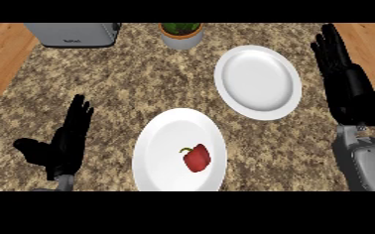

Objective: Pick the bell pepper from the plate and place it in the plate

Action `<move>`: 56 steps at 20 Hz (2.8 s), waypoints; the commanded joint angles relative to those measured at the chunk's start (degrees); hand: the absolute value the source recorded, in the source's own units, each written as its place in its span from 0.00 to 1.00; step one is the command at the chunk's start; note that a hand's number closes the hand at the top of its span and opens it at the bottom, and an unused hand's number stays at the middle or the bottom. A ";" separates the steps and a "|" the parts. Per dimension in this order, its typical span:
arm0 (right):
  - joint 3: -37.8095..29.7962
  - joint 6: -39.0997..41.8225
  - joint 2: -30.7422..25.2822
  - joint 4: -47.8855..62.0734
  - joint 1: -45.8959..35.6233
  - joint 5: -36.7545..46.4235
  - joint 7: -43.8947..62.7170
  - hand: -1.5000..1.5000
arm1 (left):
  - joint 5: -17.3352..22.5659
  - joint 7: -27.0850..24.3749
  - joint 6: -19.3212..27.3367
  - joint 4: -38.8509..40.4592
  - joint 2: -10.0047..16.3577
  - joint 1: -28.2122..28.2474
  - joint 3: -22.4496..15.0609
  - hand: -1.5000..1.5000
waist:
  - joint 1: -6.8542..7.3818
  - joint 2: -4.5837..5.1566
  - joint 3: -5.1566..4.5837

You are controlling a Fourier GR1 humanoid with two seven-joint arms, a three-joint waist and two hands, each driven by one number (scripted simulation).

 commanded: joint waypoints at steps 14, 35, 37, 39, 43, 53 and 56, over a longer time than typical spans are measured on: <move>28.75 15.09 4.06 3.21 0.08 11.79 -26.29 1.00 | -9.32 9.79 1.69 3.07 4.81 -4.61 -7.13 0.50 | 1.65 4.60 -0.57; 41.32 29.72 -2.92 7.44 -17.40 42.68 -26.55 0.00 | -11.55 14.67 2.87 0.19 3.38 -4.04 -7.00 0.50 | -0.44 2.31 -1.12; 41.99 33.29 -2.51 9.90 -19.26 43.96 -25.90 0.00 | -10.74 13.61 1.21 1.19 3.70 -4.29 -5.79 0.50 | -0.22 2.51 -1.12; 44.59 35.01 0.72 11.98 -19.31 46.60 -22.09 0.00 | -12.34 16.79 3.32 0.49 3.58 -6.39 -5.84 0.50 | -0.23 2.54 -1.08; 43.67 40.79 2.87 10.34 -19.55 48.63 -19.50 0.00 | -14.98 17.49 5.17 1.38 -0.28 -7.17 -7.35 0.50 | -0.63 2.61 -1.07; 41.16 41.36 9.27 16.37 -15.83 59.41 -22.63 0.00 | -19.00 16.64 3.83 0.77 -2.92 -4.62 -5.14 0.50 | -0.54 2.66 -1.06; 40.26 38.83 9.17 22.12 -16.50 62.12 -29.07 0.00 | -17.99 14.79 0.86 2.70 -2.82 -4.49 -2.95 0.50 | -0.43 2.73 -1.06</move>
